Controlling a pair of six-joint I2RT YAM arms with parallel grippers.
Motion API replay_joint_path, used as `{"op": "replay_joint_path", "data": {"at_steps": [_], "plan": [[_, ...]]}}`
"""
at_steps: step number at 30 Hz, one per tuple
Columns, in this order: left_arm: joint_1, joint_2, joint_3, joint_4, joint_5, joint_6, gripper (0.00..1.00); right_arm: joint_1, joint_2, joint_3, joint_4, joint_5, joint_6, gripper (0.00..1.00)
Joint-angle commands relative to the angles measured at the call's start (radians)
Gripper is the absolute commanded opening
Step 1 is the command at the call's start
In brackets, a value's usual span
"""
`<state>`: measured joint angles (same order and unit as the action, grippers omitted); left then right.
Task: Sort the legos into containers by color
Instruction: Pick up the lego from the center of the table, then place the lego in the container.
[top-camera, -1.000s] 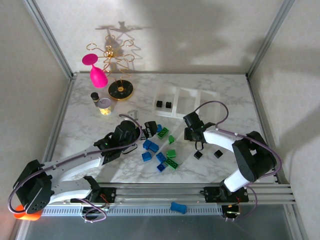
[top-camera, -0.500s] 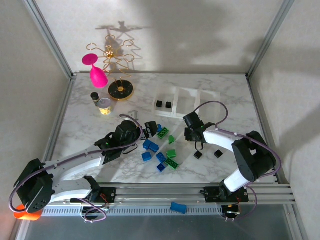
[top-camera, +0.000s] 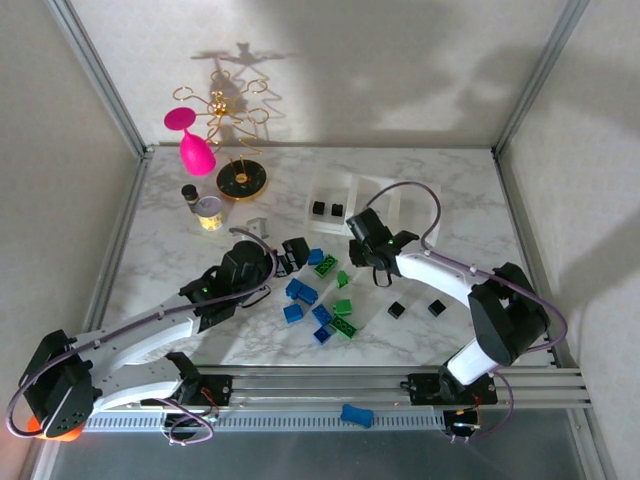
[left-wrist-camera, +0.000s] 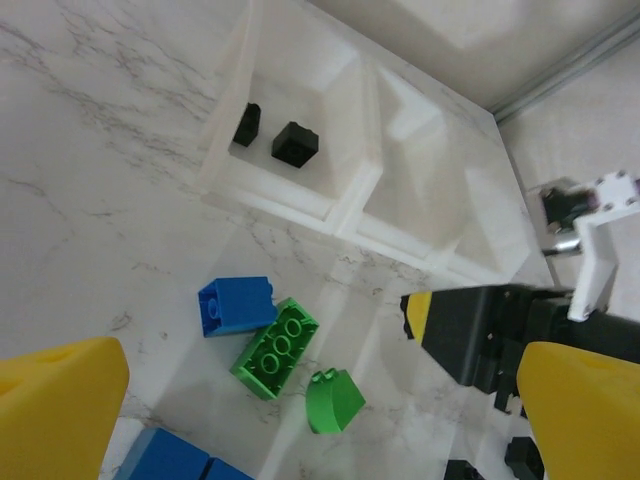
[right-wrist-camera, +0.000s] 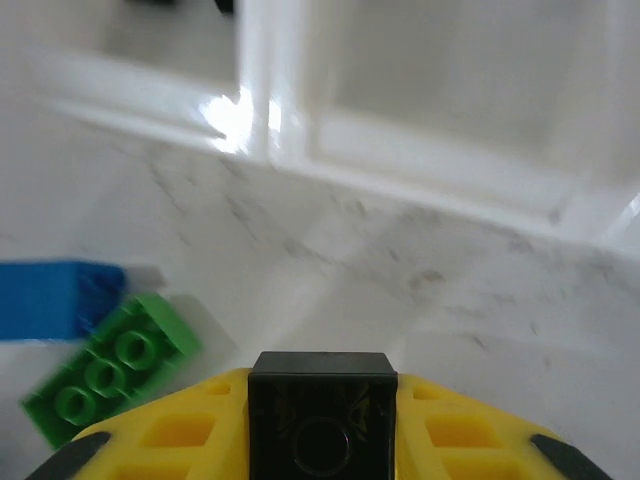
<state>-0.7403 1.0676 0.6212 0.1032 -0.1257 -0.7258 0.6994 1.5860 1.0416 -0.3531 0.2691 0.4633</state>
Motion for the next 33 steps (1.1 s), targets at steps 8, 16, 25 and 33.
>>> {"op": "replay_joint_path", "data": {"at_steps": [8,16,25,33], "plan": [[0.117,-0.047,0.071,-0.099,-0.007,0.042,0.99,0.034,0.222,0.295,0.089,0.039,-0.085,0.31],[0.18,-0.029,0.078,-0.089,0.017,0.052,1.0,0.018,0.375,0.45,0.126,0.086,-0.132,0.32],[0.245,0.028,0.084,-0.039,0.057,0.048,1.0,0.0,0.523,0.582,0.114,0.097,-0.165,0.33],[0.269,0.051,0.085,-0.028,0.07,0.048,1.0,-0.038,0.583,0.638,0.101,0.124,-0.201,0.37]]}}
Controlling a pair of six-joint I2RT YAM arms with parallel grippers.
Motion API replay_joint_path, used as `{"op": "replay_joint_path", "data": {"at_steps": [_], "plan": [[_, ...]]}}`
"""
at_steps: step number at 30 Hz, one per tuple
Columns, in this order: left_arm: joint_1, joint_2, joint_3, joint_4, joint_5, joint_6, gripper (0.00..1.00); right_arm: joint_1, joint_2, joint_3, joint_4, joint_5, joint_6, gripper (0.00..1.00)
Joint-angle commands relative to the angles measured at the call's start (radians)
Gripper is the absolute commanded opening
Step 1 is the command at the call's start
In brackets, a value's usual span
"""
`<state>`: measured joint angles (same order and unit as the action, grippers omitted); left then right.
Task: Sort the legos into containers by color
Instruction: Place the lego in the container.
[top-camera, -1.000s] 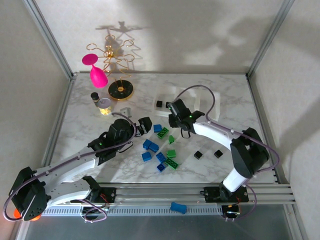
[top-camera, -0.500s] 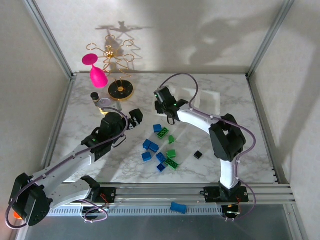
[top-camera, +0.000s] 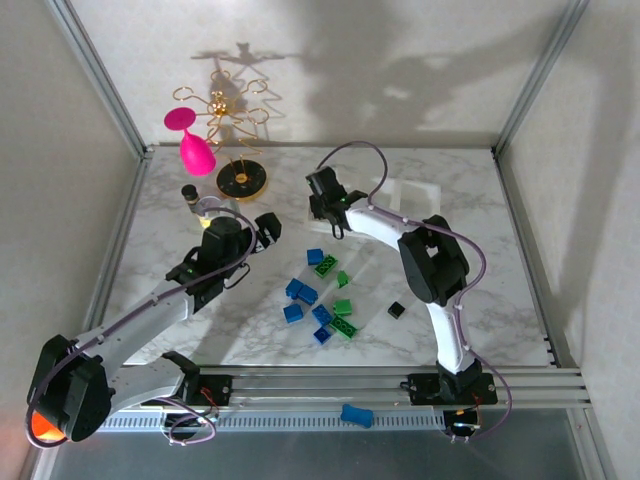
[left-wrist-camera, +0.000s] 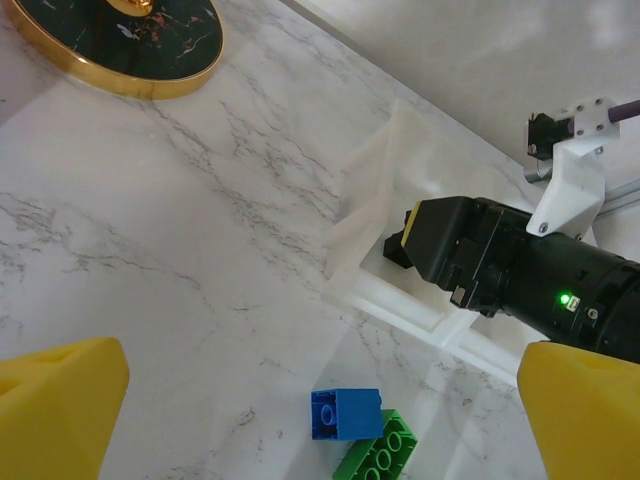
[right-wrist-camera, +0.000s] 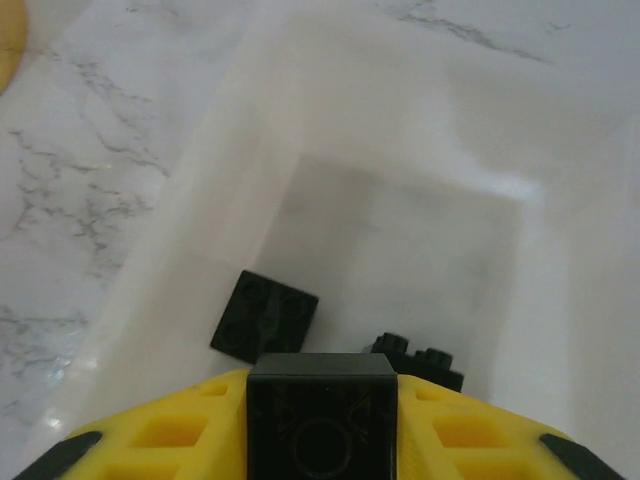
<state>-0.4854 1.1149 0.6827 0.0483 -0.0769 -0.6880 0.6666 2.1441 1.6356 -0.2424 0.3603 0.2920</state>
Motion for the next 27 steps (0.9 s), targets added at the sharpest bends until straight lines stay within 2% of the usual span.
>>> {"op": "replay_joint_path", "data": {"at_steps": [1,9,15,27], "plan": [[0.014,0.005,0.023,0.026,0.023,0.01,1.0,-0.005,0.027,0.051,-0.012,0.031,-0.034,0.39],[0.018,-0.008,0.023,0.015,0.025,0.01,1.0,-0.005,-0.009,0.056,-0.013,-0.003,-0.041,0.46],[0.018,-0.035,0.022,-0.001,0.036,0.012,1.0,0.003,-0.114,0.006,-0.006,-0.07,-0.015,0.49],[-0.015,-0.062,-0.015,-0.019,0.123,0.019,1.0,0.007,-0.446,-0.352,-0.011,-0.12,0.093,0.59]]}}
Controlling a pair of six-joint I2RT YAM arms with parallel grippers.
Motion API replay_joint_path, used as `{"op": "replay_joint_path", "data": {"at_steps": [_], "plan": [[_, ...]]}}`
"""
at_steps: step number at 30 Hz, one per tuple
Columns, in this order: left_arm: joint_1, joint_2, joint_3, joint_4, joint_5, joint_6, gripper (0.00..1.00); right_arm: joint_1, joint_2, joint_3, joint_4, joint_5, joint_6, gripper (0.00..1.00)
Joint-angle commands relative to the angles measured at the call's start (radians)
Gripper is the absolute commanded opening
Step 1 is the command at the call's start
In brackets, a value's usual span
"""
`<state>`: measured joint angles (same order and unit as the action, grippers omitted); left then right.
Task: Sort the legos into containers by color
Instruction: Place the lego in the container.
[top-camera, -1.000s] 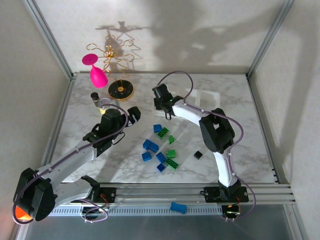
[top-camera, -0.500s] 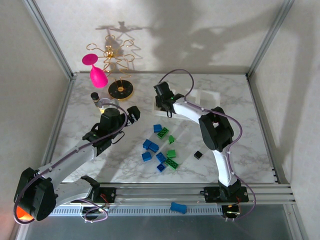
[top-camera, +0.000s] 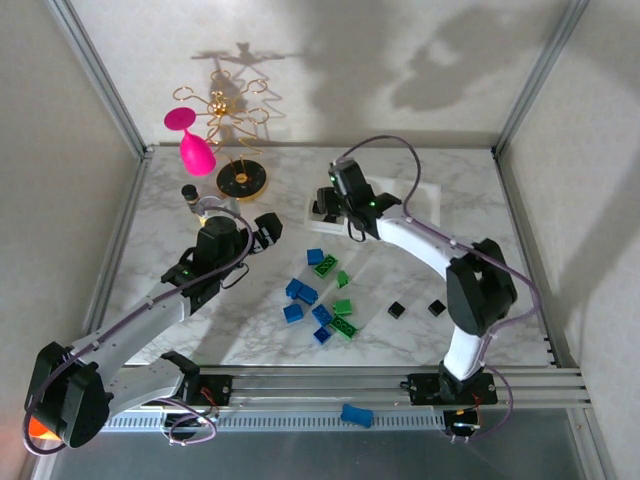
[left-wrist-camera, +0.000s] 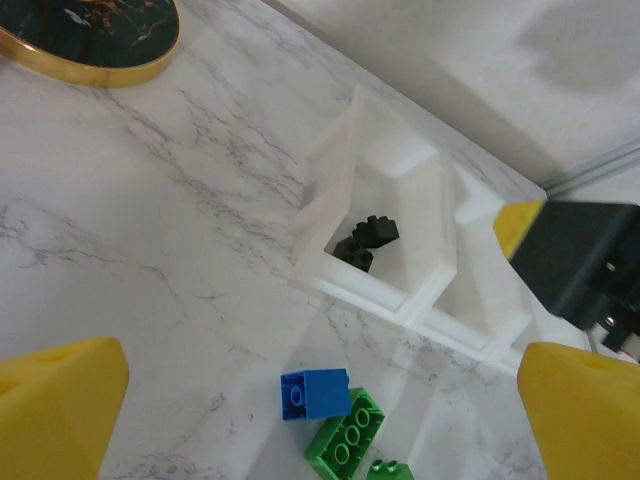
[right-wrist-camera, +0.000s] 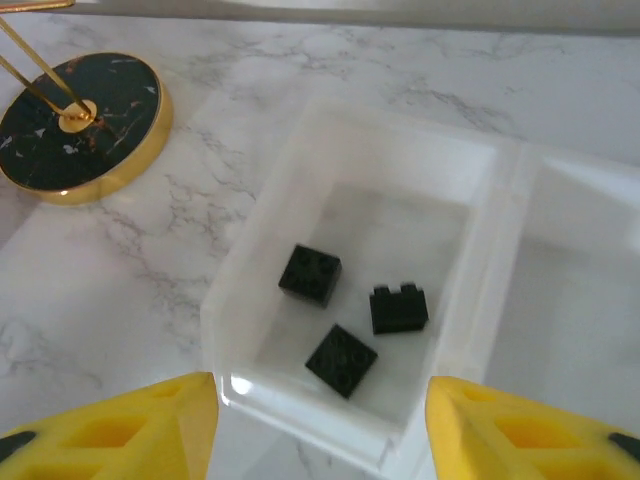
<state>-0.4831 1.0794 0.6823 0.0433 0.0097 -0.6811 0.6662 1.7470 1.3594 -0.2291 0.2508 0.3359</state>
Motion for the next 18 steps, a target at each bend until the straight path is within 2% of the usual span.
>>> {"op": "replay_joint_path", "data": {"at_steps": [1,9,18], "plan": [[-0.031,-0.028,-0.019,-0.014,0.039,0.011,1.0,0.007,-0.078,-0.108,-0.03,-0.007,0.063,0.59],[-0.162,-0.027,-0.029,-0.004,0.044,0.031,1.0,0.012,-0.244,-0.34,-0.12,0.019,0.168,0.64],[-0.221,-0.022,-0.068,0.015,0.036,0.029,1.0,0.024,-0.356,-0.488,-0.283,0.048,0.339,0.74]]}}
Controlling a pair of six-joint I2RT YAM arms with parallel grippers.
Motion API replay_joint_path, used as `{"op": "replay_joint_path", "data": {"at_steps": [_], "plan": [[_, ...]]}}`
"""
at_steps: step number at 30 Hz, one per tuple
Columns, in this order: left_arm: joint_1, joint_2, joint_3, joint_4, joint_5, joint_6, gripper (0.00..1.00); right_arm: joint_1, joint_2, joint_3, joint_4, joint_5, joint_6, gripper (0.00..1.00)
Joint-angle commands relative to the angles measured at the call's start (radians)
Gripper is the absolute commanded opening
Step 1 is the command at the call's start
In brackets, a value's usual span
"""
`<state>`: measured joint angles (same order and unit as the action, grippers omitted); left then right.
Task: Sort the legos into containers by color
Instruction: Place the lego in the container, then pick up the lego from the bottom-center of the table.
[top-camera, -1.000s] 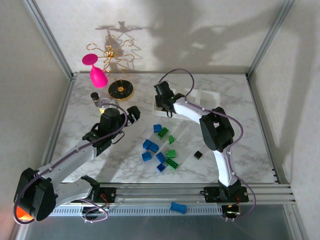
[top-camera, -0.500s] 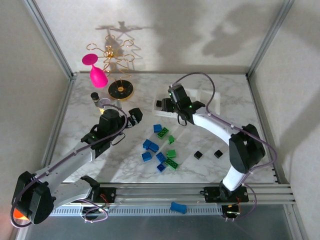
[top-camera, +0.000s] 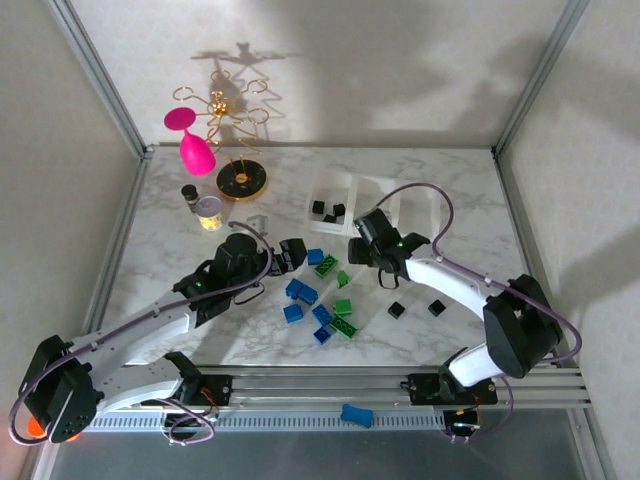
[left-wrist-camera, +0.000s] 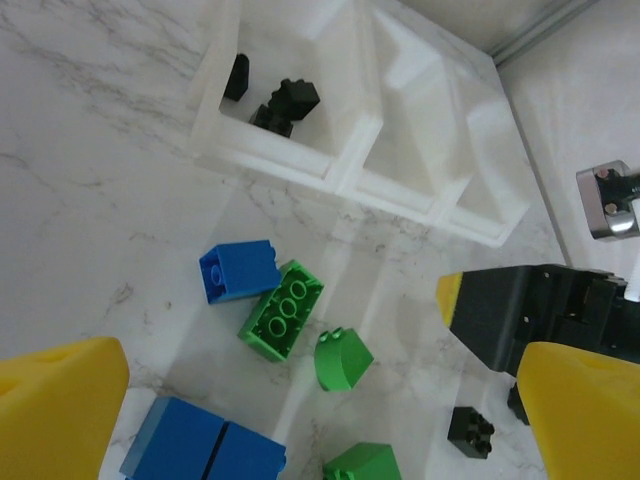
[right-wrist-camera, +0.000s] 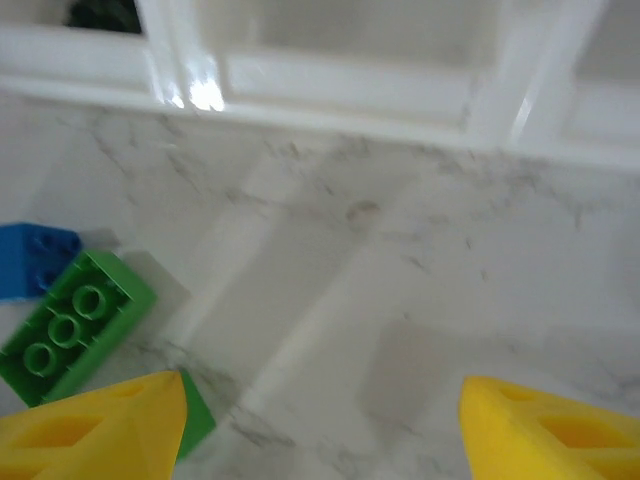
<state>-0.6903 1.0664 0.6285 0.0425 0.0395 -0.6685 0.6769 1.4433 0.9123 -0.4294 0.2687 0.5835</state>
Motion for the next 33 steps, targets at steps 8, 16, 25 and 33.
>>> {"op": "replay_joint_path", "data": {"at_steps": [8,16,25,33], "plan": [[-0.067,0.014,-0.041,0.048,-0.002,0.012,1.0,0.041,-0.157,-0.189,-0.168,0.016,0.213,0.77],[-0.098,0.07,-0.028,0.078,-0.006,0.025,1.0,0.041,-0.237,-0.29,-0.184,-0.005,0.337,0.81],[-0.123,0.104,-0.006,0.08,-0.018,0.041,1.0,0.043,-0.24,-0.362,-0.106,-0.022,0.377,0.7],[-0.126,0.106,0.004,0.064,-0.032,0.043,1.0,0.043,-0.2,-0.361,-0.067,-0.02,0.362,0.57]]}}
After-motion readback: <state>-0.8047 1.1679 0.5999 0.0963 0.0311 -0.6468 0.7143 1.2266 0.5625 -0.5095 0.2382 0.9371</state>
